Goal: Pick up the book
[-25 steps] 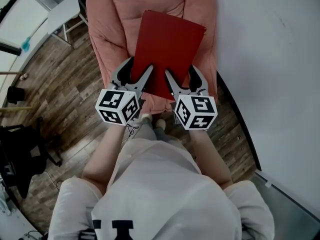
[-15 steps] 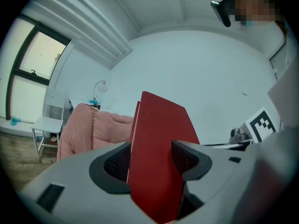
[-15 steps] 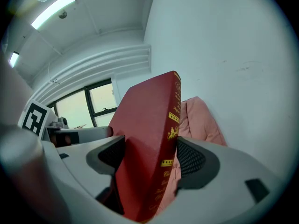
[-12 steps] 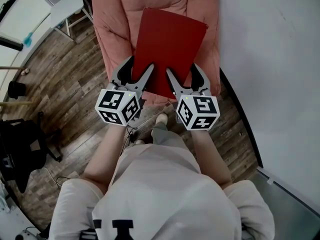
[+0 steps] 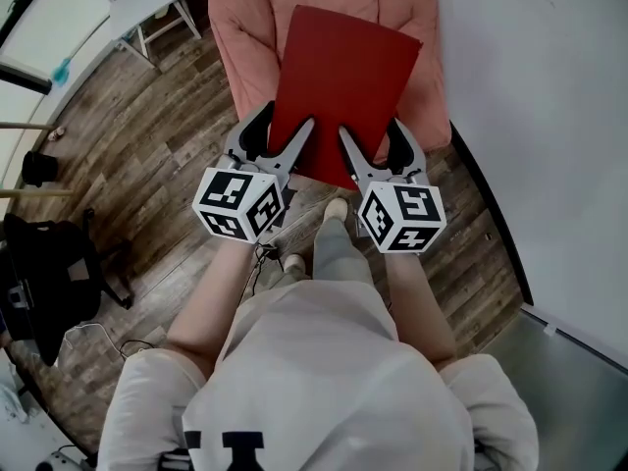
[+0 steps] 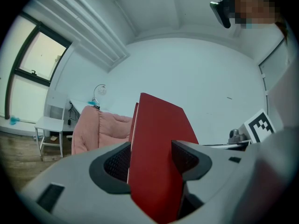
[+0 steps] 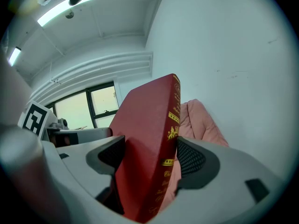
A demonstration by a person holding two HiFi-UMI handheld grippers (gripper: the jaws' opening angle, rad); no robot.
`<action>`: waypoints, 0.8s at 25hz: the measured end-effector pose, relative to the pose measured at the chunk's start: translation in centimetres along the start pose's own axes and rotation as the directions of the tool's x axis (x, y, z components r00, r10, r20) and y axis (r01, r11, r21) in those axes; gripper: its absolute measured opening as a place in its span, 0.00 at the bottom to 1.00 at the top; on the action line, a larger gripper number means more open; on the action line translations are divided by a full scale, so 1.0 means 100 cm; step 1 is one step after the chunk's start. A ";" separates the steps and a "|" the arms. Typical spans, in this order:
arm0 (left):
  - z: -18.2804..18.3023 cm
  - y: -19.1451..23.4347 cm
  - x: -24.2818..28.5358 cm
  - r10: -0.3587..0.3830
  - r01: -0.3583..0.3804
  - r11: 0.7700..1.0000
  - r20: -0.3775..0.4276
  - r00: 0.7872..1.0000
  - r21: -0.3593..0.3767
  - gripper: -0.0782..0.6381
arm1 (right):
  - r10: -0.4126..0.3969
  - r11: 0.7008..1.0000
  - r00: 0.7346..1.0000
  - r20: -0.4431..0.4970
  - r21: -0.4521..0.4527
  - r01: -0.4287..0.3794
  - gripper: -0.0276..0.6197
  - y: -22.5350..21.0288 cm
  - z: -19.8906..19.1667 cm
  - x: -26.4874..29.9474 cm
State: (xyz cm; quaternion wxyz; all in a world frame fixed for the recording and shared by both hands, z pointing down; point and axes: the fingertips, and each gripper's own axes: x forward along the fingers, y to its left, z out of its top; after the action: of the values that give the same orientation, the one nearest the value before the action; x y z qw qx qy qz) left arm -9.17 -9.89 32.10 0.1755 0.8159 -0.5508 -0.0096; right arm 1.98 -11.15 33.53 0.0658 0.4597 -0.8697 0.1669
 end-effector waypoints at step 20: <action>0.000 -0.051 -0.118 -0.100 0.100 0.995 0.039 0.994 0.011 0.47 | -0.037 0.999 0.997 0.065 0.037 0.035 0.57 0.072 -0.013 -0.107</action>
State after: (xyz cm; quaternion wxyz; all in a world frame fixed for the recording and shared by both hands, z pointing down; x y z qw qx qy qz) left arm -9.29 2.44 28.52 0.1604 0.8430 -0.5124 -0.0319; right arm 2.07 1.34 30.21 0.0320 0.4817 -0.8599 0.1659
